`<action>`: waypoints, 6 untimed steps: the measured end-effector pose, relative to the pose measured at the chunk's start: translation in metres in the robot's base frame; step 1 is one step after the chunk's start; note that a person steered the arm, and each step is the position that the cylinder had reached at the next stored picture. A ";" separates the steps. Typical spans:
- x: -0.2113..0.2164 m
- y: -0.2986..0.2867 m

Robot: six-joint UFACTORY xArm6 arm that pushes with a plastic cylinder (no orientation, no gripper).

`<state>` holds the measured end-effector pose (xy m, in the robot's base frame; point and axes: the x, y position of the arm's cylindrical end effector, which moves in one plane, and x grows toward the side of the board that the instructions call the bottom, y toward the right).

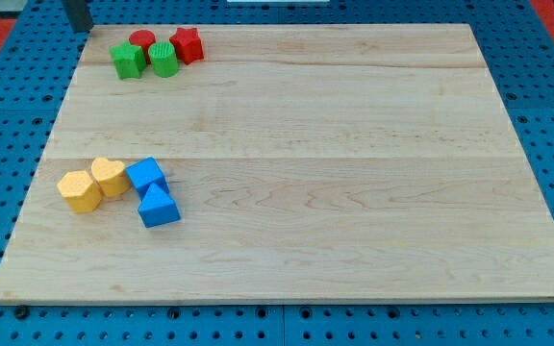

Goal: Push the green star to the center right

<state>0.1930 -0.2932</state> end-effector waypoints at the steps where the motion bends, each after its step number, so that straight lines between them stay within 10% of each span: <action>1: 0.000 0.000; 6: 0.000 -0.005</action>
<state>0.1931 -0.2980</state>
